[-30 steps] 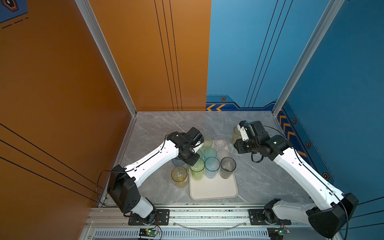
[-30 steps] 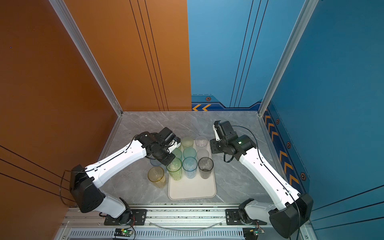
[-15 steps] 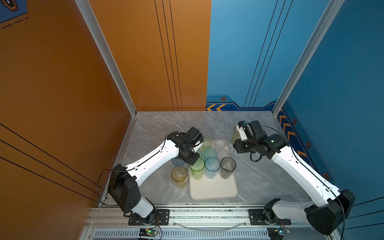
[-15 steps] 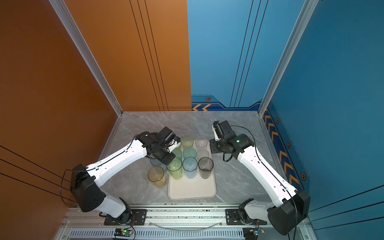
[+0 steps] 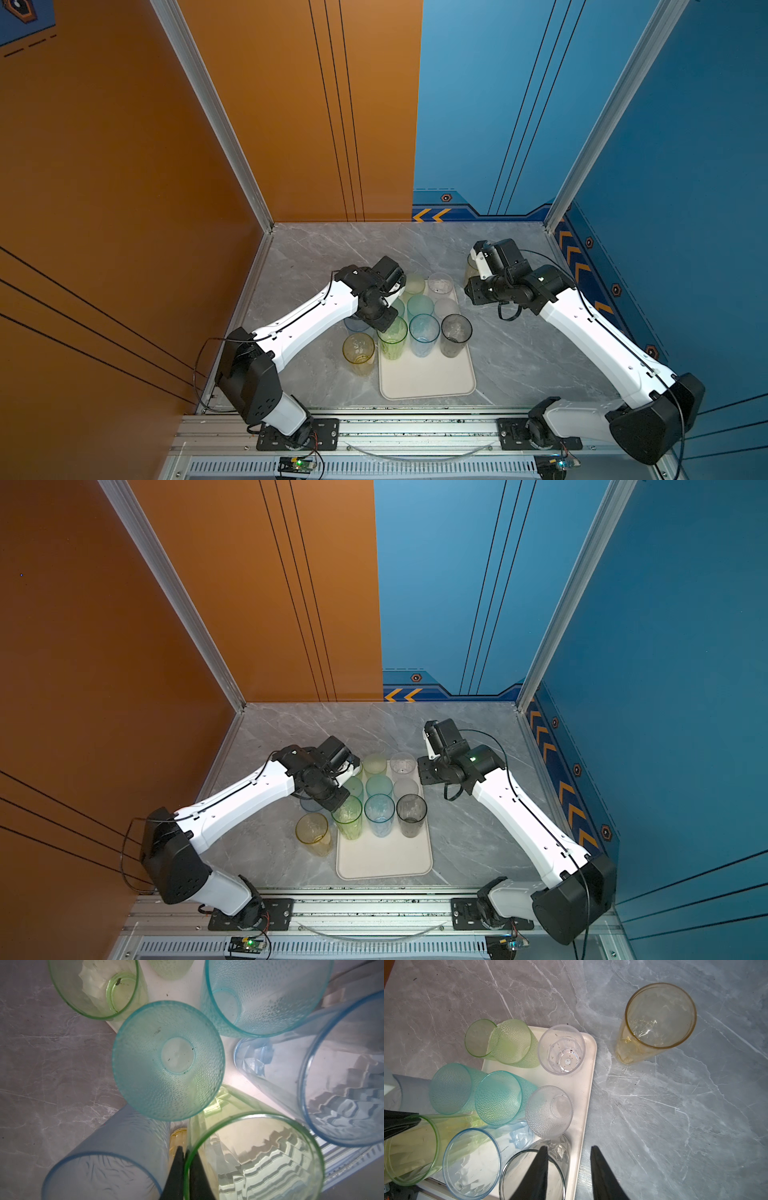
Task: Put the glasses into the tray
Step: 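Lower the green cup onto the tray among the teal cups, open left gripper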
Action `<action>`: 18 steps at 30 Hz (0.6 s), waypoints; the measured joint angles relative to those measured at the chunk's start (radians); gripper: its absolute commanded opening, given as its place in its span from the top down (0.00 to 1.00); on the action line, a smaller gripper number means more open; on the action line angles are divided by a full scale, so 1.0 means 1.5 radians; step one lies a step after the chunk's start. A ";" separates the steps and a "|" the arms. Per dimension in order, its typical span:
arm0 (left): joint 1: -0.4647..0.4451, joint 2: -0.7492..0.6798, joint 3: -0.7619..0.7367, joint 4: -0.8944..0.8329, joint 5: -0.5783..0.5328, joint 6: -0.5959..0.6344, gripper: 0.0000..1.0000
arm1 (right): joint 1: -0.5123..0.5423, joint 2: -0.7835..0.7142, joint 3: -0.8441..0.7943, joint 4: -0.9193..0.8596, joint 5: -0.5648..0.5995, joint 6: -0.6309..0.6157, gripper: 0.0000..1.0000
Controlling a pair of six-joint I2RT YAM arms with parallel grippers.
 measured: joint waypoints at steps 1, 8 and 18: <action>0.000 0.000 0.000 0.000 0.000 0.000 0.90 | 0.000 0.000 0.000 0.000 0.000 0.000 0.66; 0.000 0.000 0.000 0.010 0.000 0.002 0.85 | 0.000 0.000 0.008 -0.001 0.000 0.000 0.66; 0.000 -0.005 0.000 0.012 0.000 0.002 0.84 | 0.000 0.001 0.010 -0.001 0.000 0.000 0.66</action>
